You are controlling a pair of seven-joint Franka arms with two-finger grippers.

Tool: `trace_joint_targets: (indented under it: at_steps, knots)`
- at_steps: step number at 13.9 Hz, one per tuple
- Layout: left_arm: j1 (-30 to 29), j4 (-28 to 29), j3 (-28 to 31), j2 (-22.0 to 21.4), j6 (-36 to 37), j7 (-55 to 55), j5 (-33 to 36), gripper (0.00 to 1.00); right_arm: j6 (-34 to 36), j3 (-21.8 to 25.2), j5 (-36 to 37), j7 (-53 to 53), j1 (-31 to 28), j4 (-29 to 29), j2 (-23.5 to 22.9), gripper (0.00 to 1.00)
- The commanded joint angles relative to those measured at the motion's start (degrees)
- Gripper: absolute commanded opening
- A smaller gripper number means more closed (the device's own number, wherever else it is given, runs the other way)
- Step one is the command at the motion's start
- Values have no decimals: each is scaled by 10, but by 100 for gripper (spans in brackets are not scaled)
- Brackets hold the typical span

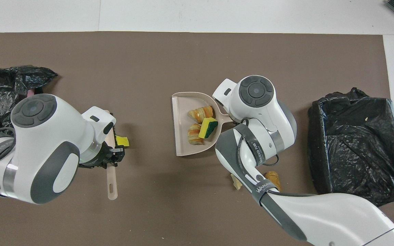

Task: Sweep and dump trash in bin
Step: 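Push the debris into the dustpan with the brush in the left gripper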

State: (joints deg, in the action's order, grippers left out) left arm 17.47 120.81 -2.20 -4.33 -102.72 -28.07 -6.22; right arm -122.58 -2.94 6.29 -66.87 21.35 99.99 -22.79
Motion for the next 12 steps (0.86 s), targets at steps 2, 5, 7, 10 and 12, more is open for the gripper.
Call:
trace_joint_targets:
  at_steps: [2,5,7,10,12]
  knots:
    - [-54,159,-7,-94,-98,-12,10,0,-10,-3,11,-15,-6,4,-3,0]
    - [-49,204,-9,-79,-172,-14,13,0,-10,-3,11,-15,-5,4,-3,0]
    - [-36,208,-10,-65,-192,-14,13,0,-10,-3,11,-15,-5,4,-3,0]
    - [25,201,-10,-32,-226,-6,10,0,-10,-3,11,-15,-6,4,-3,0]
    - [69,176,-12,3,-259,-12,-4,0,-10,-3,11,-15,-6,4,-3,0]
